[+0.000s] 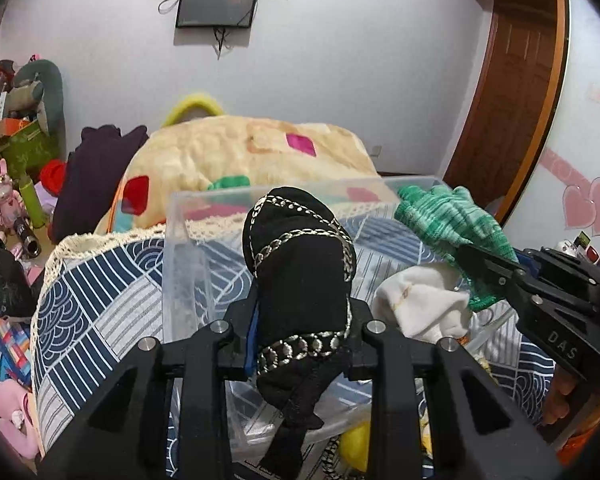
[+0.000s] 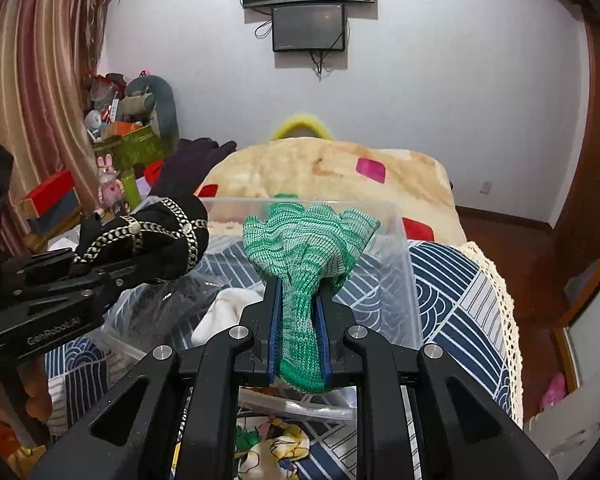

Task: Organize soft objects
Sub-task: 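Drop the black bag and green glove into the clear box with both tools, then grasp the yellow sponge with the left tool while the right grasps the floral scrunchie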

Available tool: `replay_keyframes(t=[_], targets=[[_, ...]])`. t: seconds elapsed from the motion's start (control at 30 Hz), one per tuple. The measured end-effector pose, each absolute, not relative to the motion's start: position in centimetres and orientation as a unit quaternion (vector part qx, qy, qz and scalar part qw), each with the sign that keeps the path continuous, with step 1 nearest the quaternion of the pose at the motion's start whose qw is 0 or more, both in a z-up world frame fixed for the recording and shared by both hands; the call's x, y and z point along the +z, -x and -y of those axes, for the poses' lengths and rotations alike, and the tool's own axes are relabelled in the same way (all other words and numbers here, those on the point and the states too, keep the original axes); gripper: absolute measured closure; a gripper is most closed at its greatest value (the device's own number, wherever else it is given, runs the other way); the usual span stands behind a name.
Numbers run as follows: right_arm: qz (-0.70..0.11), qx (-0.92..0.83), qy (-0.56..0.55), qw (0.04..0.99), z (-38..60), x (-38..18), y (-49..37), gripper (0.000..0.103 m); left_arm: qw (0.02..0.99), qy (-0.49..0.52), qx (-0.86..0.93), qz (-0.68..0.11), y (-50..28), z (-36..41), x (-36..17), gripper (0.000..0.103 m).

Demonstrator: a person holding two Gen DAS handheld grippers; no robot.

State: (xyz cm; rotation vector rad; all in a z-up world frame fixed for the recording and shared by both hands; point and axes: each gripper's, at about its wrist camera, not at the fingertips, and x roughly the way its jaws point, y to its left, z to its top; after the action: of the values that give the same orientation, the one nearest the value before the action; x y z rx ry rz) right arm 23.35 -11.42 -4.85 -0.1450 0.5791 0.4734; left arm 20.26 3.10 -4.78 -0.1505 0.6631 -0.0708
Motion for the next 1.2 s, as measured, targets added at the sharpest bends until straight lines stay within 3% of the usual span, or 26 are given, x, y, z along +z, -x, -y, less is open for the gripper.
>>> replay_keyframes(t=[0.13, 0.27, 0.4, 0.47, 0.53, 0.6, 0.7, 0.9, 1.03, 1.2], targets=[[-0.287, 0.234, 0.082, 0.925, 11.2, -5.0, -23.0, 0.083, 0.941, 0.072, -0.038, -0.328, -19.9, -2.9, -5.0, 0.056], [-0.286, 0.232, 0.087, 0.926, 11.2, -4.9, -22.5, 0.072, 0.941, 0.067, -0.033, -0.329, -19.4, -2.7, -4.9, 0.053], [-0.275, 0.228, 0.087, 0.930, 11.7, -4.4, -21.7, 0.055, 0.943, 0.078, -0.034, -0.322, -18.3, -3.1, -4.0, 0.047], [-0.266, 0.227, 0.087, 0.933, 11.9, -3.9, -21.1, 0.045, 0.946, 0.086, -0.036, -0.311, -17.5, -3.4, -3.2, 0.038], [-0.253, 0.230, 0.082, 0.936, 12.2, -3.2, -20.4, 0.029, 0.949, 0.088, -0.030, -0.300, -16.8, -3.5, -2.5, 0.033], [-0.241, 0.234, 0.075, 0.939, 12.5, -2.6, -19.8, 0.022, 0.954, 0.087, -0.027, -0.286, -15.8, -3.5, -1.6, 0.031], [-0.225, 0.243, 0.066, 0.941, 13.0, -1.6, -18.9, 0.021, 0.959, 0.082, -0.023, -0.269, -14.5, -3.5, -0.3, 0.025], [-0.200, 0.252, 0.057, 0.945, 13.5, -0.4, -16.8, 0.015, 0.972, 0.056, -0.002, -0.230, -11.2, -2.8, 1.2, 0.004], [-0.198, 0.255, 0.055, 0.945, 13.8, -0.9, -15.8, 0.007, 0.972, 0.037, -0.005, -0.230, -9.3, -1.7, 0.7, 0.001], [-0.211, 0.253, 0.058, 0.942, 14.0, -2.5, -14.9, 0.004, 0.965, 0.030, -0.022, -0.258, -7.8, -0.5, -1.4, 0.001]])
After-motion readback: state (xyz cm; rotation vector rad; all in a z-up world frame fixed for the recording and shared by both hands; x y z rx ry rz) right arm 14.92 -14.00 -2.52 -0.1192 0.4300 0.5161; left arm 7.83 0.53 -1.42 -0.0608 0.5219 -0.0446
